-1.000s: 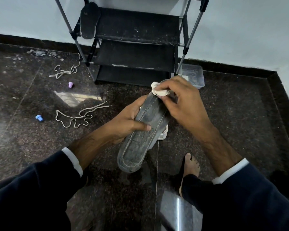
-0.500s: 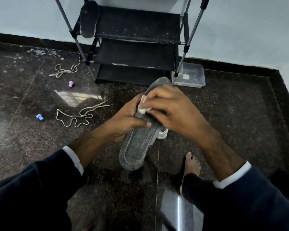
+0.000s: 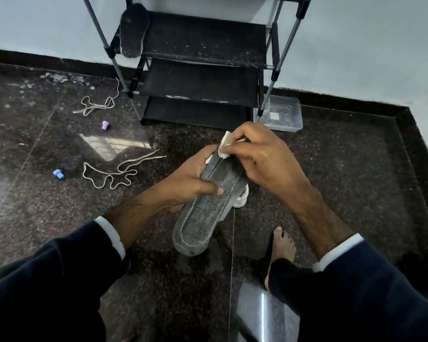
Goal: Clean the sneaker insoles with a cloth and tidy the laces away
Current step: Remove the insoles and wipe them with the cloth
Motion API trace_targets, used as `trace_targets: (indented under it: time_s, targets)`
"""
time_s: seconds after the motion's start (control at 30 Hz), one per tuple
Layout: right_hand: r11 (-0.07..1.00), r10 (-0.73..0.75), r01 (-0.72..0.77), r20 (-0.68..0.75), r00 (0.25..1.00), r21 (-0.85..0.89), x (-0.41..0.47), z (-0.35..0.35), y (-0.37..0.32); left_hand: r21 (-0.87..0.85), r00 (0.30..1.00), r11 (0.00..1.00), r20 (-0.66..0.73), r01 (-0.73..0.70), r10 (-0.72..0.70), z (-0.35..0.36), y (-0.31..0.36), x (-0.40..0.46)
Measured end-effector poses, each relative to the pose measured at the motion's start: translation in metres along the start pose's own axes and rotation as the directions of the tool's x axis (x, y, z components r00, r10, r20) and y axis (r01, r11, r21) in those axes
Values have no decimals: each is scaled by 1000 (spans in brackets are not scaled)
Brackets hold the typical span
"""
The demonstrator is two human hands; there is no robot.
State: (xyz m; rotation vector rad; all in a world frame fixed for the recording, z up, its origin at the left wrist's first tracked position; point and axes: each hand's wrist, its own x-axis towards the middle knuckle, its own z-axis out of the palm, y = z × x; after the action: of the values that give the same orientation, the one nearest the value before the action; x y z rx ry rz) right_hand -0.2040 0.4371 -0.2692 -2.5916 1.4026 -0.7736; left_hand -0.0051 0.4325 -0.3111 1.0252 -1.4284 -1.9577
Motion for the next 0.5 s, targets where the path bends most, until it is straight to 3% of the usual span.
trace_targets:
  time_s: [0.1, 0.2, 0.43, 0.5]
  targets:
    - [989, -135, 130, 73, 988, 76, 0, 4, -20, 27, 999, 999, -29, -33, 34, -2, 3, 0]
    - [981, -194, 191, 191, 962, 35, 1, 13, -30, 57, 997, 997, -47, -54, 56, -4, 4, 1]
    - [998, 35, -33, -54, 998, 47, -1, 4, 2, -8, 998, 998, -44, -55, 54, -4, 4, 1]
    - [996, 40, -34, -77, 996, 76, -1, 2, -1, -7, 997, 997, -40, -72, 72, -3, 5, 0]
